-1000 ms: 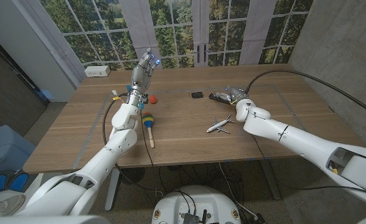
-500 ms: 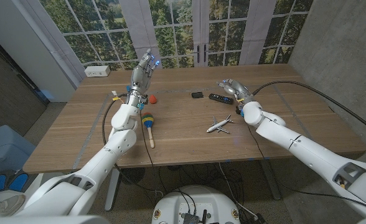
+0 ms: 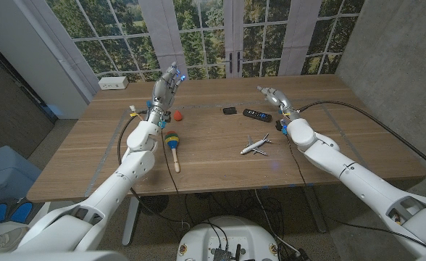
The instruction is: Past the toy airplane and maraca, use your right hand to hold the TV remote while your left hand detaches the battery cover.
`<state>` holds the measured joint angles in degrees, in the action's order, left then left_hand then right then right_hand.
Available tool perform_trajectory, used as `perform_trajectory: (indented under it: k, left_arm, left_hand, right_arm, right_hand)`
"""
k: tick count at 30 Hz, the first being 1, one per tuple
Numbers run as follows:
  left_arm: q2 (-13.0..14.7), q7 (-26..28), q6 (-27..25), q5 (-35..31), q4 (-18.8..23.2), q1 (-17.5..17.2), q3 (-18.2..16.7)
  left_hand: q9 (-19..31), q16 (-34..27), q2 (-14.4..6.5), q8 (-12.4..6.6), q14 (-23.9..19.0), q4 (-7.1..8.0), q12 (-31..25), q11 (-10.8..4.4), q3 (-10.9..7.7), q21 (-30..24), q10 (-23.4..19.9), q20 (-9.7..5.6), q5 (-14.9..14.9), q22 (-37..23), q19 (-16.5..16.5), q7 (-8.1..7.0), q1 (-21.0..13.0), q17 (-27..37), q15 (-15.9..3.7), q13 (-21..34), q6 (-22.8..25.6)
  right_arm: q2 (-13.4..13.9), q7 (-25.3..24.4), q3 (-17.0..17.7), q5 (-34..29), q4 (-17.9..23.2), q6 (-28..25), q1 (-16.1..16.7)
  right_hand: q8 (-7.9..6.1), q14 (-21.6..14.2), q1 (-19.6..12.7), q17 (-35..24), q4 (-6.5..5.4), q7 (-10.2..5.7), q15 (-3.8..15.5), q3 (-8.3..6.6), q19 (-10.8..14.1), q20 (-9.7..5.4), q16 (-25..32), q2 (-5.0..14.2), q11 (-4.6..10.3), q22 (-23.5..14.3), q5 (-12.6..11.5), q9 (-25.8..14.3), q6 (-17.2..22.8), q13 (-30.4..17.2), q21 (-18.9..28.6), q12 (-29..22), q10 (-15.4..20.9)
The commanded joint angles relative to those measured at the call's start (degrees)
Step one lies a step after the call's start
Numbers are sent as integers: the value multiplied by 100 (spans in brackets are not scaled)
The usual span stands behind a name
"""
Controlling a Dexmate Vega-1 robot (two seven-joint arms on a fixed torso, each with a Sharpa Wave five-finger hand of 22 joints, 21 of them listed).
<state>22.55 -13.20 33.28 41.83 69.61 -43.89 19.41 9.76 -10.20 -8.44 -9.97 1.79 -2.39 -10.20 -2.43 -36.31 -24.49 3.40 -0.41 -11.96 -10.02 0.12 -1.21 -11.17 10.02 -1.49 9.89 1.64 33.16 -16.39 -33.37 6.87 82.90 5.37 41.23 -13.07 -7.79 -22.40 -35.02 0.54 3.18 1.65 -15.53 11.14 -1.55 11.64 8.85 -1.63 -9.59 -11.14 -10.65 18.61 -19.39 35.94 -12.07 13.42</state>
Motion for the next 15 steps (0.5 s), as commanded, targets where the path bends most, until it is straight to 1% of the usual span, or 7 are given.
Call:
perform_trajectory:
  k: [1,2,7,15]
  left_arm:
    - [224,164,-684,96,163,-39,-24]
    - [235,151,-716,107,152,-30,-24]
    - [289,14,-870,182,103,20,-19]
    - [495,-83,-1283,301,225,-3,-37]
  left_hand:
    - [7,-33,-378,-15,63,70,-40,51,-62,32,8,20,-51,-7,-48,61,36,26,12,4,-16]
    - [7,-35,-375,-12,68,104,-36,61,-95,42,23,16,-60,-7,-53,73,33,27,15,4,-32]
    - [7,-30,-368,-10,93,143,-32,71,-132,61,43,17,-68,-7,-71,85,29,28,30,4,-45]
    - [7,-30,-343,-12,117,222,-28,97,-199,99,74,37,-82,-7,-101,107,33,28,56,4,-64]
  right_arm:
    - [-299,444,495,844,-394,881,213]
    - [-319,491,522,921,-414,935,225]
    - [-414,554,655,1179,-463,1156,312]
    - [-602,579,856,1520,-588,1534,424]
  right_hand:
    - [11,23,1,24,-59,60,3,-18,11,-41,-13,71,2,-7,13,-19,-3,12,-14,22,-1]
    - [14,22,7,31,-63,66,4,-21,12,-43,-14,74,-10,-7,15,-19,-3,17,-18,24,-3]
    - [26,21,38,73,-81,96,-8,-38,23,-45,-23,85,-29,-5,23,-18,7,44,-38,32,1]
    - [34,5,77,122,-101,117,-16,-56,37,-53,-26,91,-45,-4,31,-18,36,75,-62,34,23]
